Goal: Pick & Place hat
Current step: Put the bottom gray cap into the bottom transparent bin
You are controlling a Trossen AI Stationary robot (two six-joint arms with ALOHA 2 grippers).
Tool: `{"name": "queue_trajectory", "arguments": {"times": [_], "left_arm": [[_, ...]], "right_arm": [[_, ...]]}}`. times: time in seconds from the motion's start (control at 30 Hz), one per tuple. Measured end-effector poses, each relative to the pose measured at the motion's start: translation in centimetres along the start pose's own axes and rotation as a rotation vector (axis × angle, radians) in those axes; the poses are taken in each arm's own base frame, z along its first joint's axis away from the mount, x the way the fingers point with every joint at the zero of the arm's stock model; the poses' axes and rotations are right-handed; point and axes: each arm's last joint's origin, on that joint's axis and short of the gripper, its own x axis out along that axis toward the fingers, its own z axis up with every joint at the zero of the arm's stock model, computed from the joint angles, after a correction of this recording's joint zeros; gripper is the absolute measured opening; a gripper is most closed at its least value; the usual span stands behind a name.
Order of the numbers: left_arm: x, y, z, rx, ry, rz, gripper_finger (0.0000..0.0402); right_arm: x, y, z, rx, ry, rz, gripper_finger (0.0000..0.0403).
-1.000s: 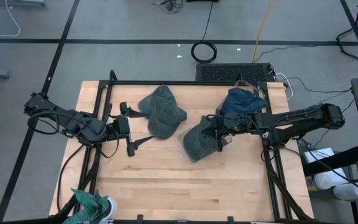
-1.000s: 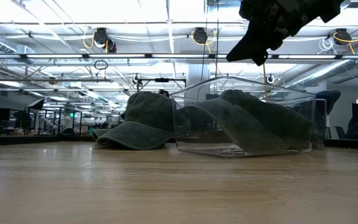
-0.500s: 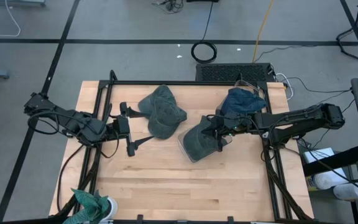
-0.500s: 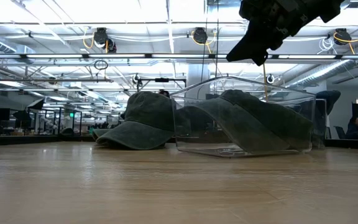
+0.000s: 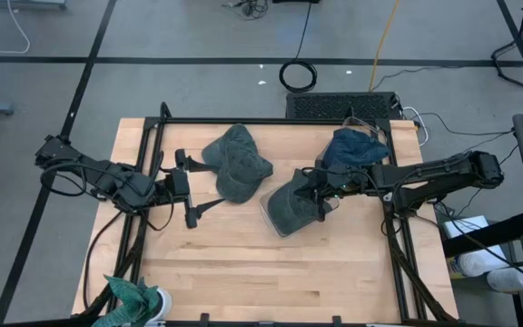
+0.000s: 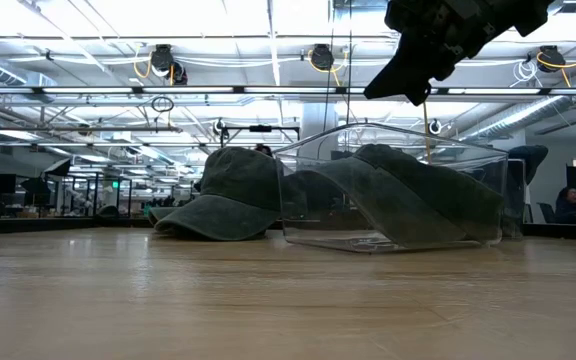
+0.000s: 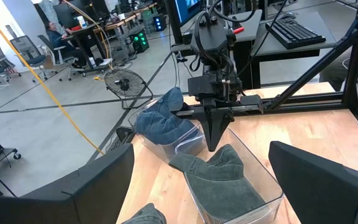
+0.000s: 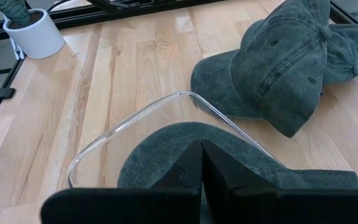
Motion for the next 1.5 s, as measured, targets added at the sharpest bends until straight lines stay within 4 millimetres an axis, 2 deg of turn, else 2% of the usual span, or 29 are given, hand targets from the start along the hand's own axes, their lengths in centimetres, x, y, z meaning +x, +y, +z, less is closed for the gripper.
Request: {"name": "queue_trajectory", "arguments": {"times": [0.5, 0.57, 0.67, 0.73, 0.83, 0.93, 1.1, 1.23, 1.37, 1.5], "left_arm": [[0.0, 0.0, 0.0, 0.000, 0.000, 0.000, 0.0379], [0.0, 0.0, 0.0, 0.000, 0.000, 0.001, 0.0379], [0.0, 0.0, 0.0, 0.000, 0.000, 0.000, 0.0379], [0.0, 0.0, 0.0, 0.000, 0.000, 0.000, 0.0379], [0.0, 0.0, 0.0, 0.000, 0.000, 0.000, 0.0379], [0.0, 0.0, 0.0, 0.000, 0.000, 0.000, 0.0379], [0.0, 0.0, 0.0, 0.000, 0.000, 0.001, 0.0379], [0.0, 0.0, 0.0, 0.000, 0.000, 0.000, 0.0379], [0.0, 0.0, 0.0, 0.000, 0.000, 0.000, 0.0379], [0.0, 0.0, 0.0, 0.000, 0.000, 0.000, 0.0379]], "right_arm": [[0.0, 0.0, 0.0, 0.003, -0.003, 0.002, 0.0000], [0.2, 0.2, -0.5, -0.003, -0.015, 0.016, 0.0000], [0.8, 0.5, -2.2, -0.016, -0.056, 0.046, 0.0000], [1.2, 0.5, -3.2, -0.025, -0.138, 0.065, 0.0000], [1.4, 0.2, -3.6, -0.071, -0.234, 0.062, 0.0000], [1.5, -0.3, -3.6, -0.077, -0.124, 0.003, 0.0000], [2.3, 0.0, -3.6, -0.138, 0.061, -0.256, 0.0000], [4.4, 0.2, -3.4, -0.177, 0.105, -0.310, 0.0000], [6.7, -0.6, -3.8, -0.178, 0.236, -0.391, 0.0000], [8.1, -1.4, -4.4, -0.140, 0.378, -0.404, 0.0000]]}}
